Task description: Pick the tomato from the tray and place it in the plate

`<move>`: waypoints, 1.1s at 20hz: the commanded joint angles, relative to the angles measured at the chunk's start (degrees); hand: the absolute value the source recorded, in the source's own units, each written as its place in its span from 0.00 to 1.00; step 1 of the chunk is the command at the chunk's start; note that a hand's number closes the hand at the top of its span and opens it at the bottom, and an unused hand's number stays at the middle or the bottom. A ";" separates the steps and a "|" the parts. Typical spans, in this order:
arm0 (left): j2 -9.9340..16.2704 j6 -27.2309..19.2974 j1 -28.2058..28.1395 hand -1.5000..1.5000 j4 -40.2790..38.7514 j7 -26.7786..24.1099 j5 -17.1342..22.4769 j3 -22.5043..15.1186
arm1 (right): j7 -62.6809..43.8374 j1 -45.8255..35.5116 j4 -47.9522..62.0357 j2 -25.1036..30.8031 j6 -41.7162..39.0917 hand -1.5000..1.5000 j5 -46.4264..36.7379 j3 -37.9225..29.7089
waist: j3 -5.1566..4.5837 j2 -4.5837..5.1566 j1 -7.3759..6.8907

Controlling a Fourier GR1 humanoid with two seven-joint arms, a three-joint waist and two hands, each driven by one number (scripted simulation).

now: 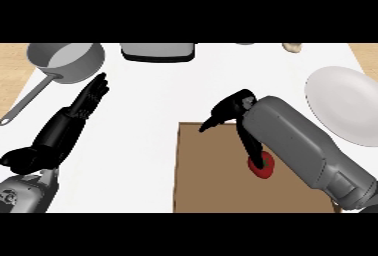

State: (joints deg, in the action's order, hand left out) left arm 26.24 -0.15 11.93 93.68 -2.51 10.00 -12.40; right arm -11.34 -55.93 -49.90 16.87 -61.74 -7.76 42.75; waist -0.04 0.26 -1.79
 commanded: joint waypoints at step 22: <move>-2.68 3.59 0.07 0.50 1.29 1.45 -2.22 2.66 | 8.04 -10.82 23.13 -7.48 -8.02 0.00 -10.51 4.45 | 0.07 0.46 -0.23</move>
State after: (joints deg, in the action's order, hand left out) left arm 24.05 2.73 11.57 94.61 -1.53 7.66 -10.05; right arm -8.63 -66.90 -28.86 9.87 -65.01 -16.15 45.96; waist 0.01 0.59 -1.74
